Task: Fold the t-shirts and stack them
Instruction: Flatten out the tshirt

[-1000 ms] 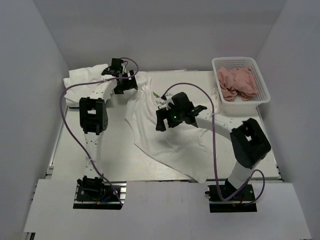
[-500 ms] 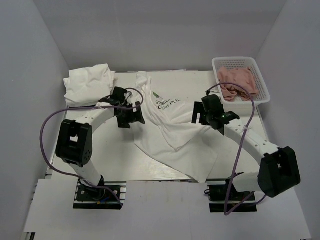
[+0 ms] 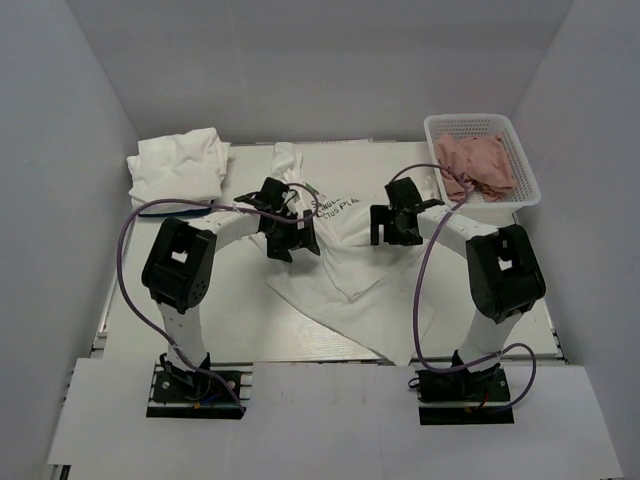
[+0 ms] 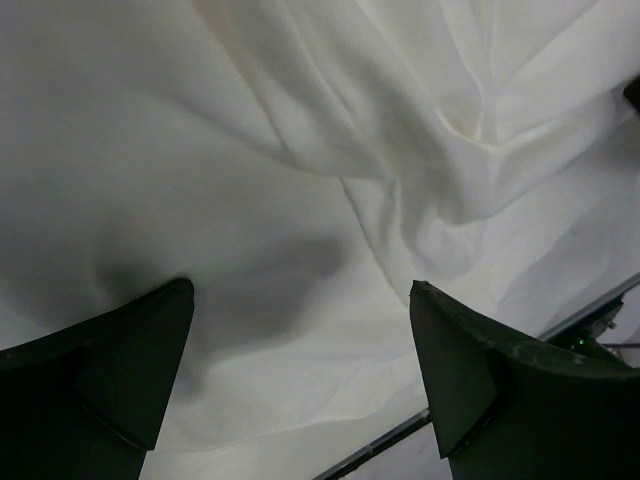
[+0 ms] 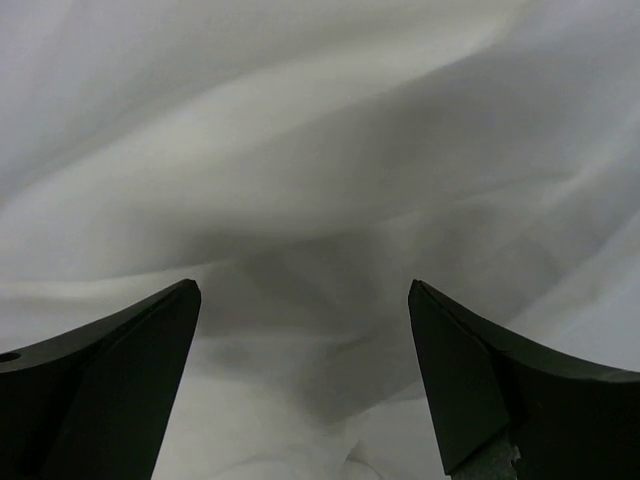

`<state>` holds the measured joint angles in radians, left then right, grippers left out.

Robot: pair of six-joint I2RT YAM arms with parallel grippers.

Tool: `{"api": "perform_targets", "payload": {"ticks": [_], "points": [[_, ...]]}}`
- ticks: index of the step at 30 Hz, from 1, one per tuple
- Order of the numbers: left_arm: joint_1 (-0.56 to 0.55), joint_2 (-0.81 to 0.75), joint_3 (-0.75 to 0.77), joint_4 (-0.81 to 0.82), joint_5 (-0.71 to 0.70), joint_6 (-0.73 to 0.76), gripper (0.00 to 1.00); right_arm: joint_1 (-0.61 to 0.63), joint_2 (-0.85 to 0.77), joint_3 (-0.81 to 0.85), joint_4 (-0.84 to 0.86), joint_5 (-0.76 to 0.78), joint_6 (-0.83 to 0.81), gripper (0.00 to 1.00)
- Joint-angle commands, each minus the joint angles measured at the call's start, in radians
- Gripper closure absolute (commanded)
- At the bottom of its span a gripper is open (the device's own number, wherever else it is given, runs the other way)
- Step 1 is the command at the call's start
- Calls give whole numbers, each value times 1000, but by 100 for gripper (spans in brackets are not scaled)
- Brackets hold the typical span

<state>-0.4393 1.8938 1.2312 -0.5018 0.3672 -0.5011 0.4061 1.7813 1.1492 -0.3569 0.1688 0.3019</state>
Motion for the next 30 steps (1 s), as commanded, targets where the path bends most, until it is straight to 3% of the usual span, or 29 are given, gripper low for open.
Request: {"api": "perform_targets", "payload": {"ticks": [1,6,9,14,18,22,26,30], "points": [[30,68,59,-58,-181,32,0,7,1,-38,-7,-138,-9,10],[92,151,97,-103,-298,50,0,30,-42,-134,19,-290,-30,10],[166,197,148,-112,-341,61,0,106,-83,-151,26,-380,-72,10],[289,292,348,-124,-358,70,0,178,-92,-128,-17,-590,-193,10],[313,357,516,-152,-184,105,0,189,-144,-123,-16,-574,-188,10],[274,328,556,-152,-145,144,0,181,-203,-62,-5,-465,-158,10],[274,197,446,-152,-138,144,0,183,-283,-13,-14,-335,-187,10],[274,-92,198,-130,-194,86,0,207,-307,-2,-31,-229,-280,10]]}}
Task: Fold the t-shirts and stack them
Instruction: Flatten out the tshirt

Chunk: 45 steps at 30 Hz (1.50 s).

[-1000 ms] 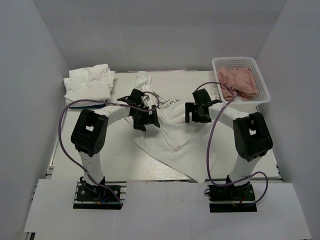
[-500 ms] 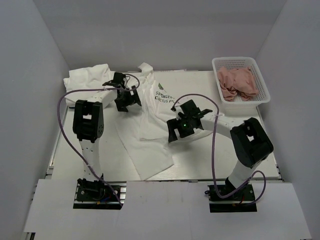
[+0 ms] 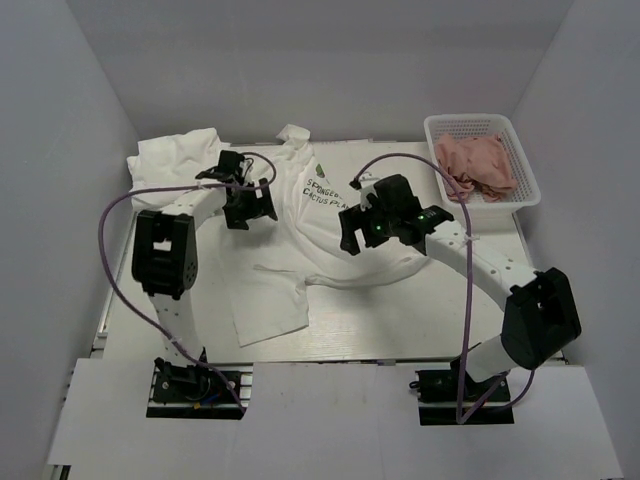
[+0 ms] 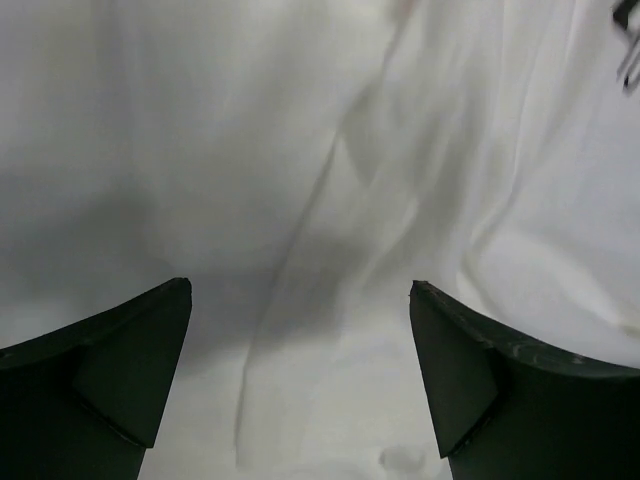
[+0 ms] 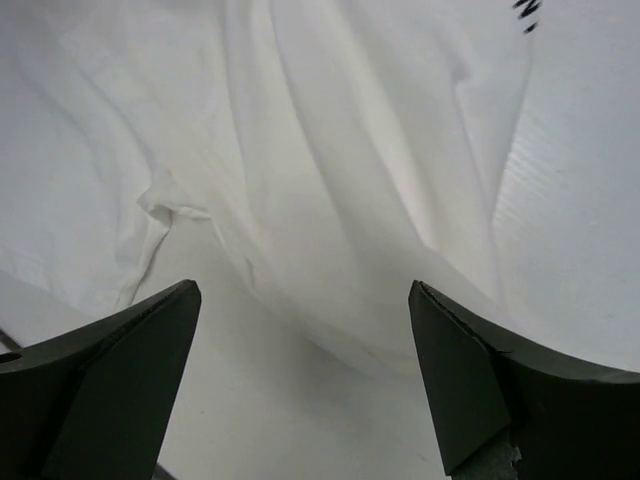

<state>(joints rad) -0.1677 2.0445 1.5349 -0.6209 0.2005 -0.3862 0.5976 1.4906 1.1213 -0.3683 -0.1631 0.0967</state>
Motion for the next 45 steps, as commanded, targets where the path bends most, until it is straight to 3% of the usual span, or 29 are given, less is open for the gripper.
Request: {"api": "perform_targets", "payload": {"ticks": [1,4,8,12,16,23,27,31,36,41,42,45], "points": [[2,-295,-151,-20,-51,-55,0,25,-10,26,-20,131,-92,10],[2,-488,-341,-54,-108,-164,0,57,63,107,-30,158,-170,10],[11,-733,-554,-158,-157,-247,0,189,236,256,-43,158,-262,10],[13,-961,-624,-267,-217,-333,0,286,400,458,-18,146,-301,10],[13,-1075,-604,-332,-292,-381,0,353,618,659,-49,132,-296,10],[13,-1098,-556,-398,-363,-353,0,404,845,932,-90,193,-217,10],[13,-1127,-565,-407,-372,-353,0,409,916,954,-98,221,-157,13],[13,-1162,-565,-407,-406,-353,0,413,927,946,-135,277,-112,24],[13,-1172,-565,-386,-415,-344,0,410,870,878,-65,301,-58,44],[13,-1147,-604,-307,-340,-335,0,406,810,856,-21,292,-38,66],[13,-1132,-604,-307,-328,-335,0,406,803,856,-24,284,-38,66],[13,-1100,-604,-283,-319,-326,0,400,787,853,-27,251,-40,51]]}}
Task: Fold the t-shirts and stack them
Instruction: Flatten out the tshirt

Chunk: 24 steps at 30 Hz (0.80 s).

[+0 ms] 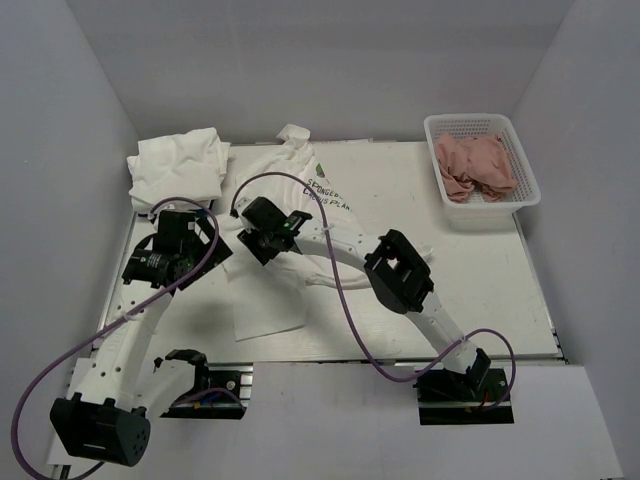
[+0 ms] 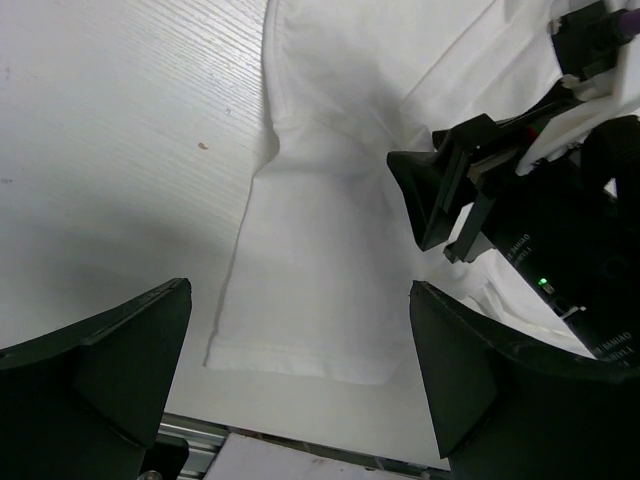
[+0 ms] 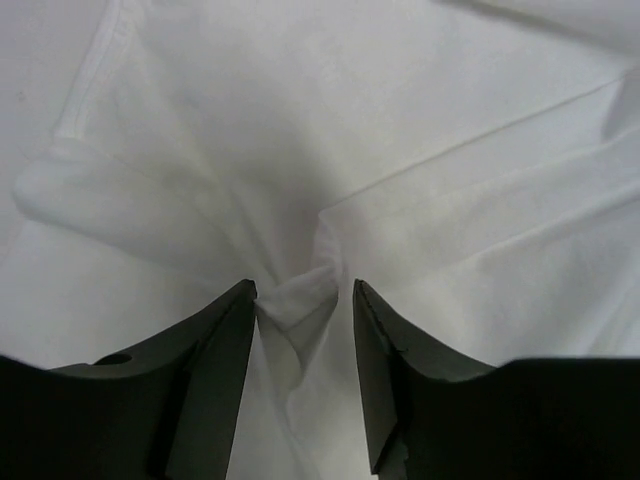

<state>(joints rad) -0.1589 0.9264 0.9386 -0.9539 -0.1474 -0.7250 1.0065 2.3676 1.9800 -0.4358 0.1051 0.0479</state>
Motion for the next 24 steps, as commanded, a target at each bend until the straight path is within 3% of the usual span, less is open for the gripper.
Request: {"api": "perform_targets", "payload": {"ticks": [1,4,6,7,9,12,17,21,24], "points": [[4,19,-7,50,29,24,0,-11,-91,-6,40,-24,9,50],[4,28,-7,69,40,24,0,-16,-99,-9,40,-74,13,50],[4,37,-7,69,40,24,0,-17,-100,-13,39,-82,14,60],[4,37,-7,69,40,24,0,-20,-99,-18,46,-71,17,79],[4,37,-7,69,40,24,0,-23,-79,-9,26,-42,12,99],[4,37,-7,78,40,24,0,-34,-68,6,-1,-42,3,100],[4,57,-7,78,40,24,0,-31,-96,-12,5,-168,-34,42],[4,57,-7,78,49,24,0,-23,-88,-15,9,-222,-40,31],[4,48,-7,78,49,24,0,-16,-62,-10,-9,-223,-42,30]]}}
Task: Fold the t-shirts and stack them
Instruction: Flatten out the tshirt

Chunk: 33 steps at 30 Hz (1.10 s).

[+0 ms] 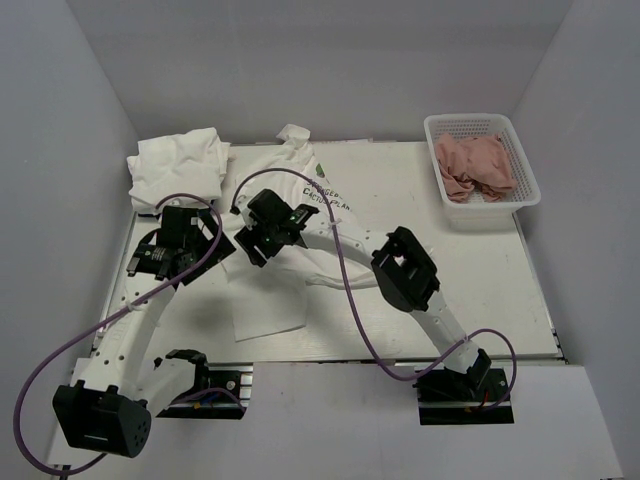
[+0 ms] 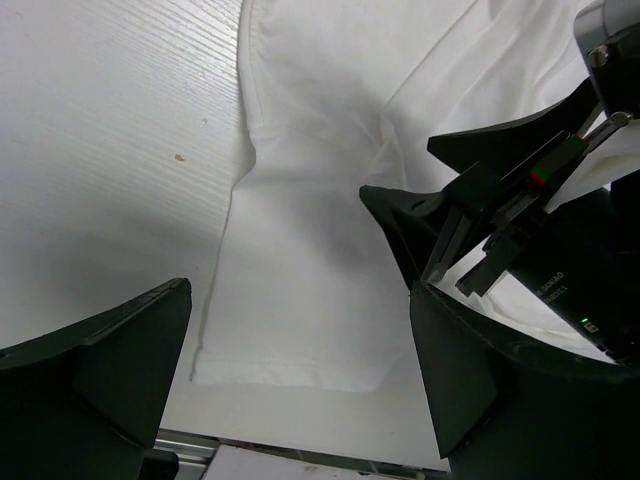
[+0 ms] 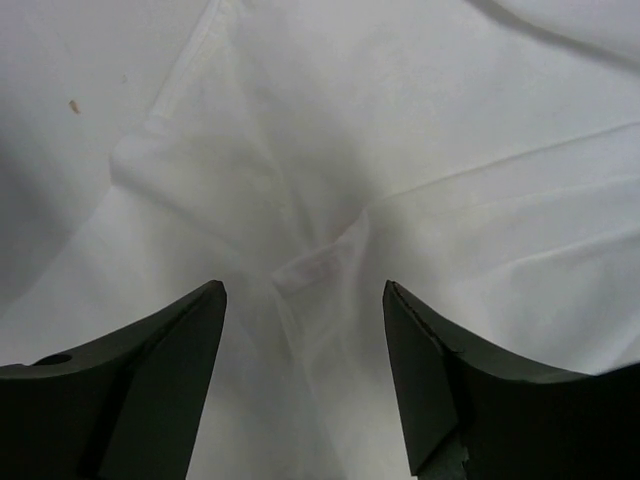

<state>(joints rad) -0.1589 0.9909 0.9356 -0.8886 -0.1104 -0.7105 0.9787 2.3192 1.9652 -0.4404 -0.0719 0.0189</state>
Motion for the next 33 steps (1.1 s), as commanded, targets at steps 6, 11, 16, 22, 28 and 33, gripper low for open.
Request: {"api": "perform_targets", "payload": {"ticks": [6,11,16,22,28,33], "points": [[4,-26,-14,13,3,9,0,9,22,7,-9,-22,-8,41],[4,-26,-14,13,3,9,0,3,19,4,22,102,44,60],[4,-26,-14,13,-6,9,0,3,43,32,-4,118,38,75],[4,-35,-14,13,-15,9,0,0,16,27,15,127,52,100],[4,-11,-23,69,9,29,0,-20,-66,9,78,83,76,100],[4,69,2,186,58,40,0,-76,-142,-40,84,144,131,100]]}}
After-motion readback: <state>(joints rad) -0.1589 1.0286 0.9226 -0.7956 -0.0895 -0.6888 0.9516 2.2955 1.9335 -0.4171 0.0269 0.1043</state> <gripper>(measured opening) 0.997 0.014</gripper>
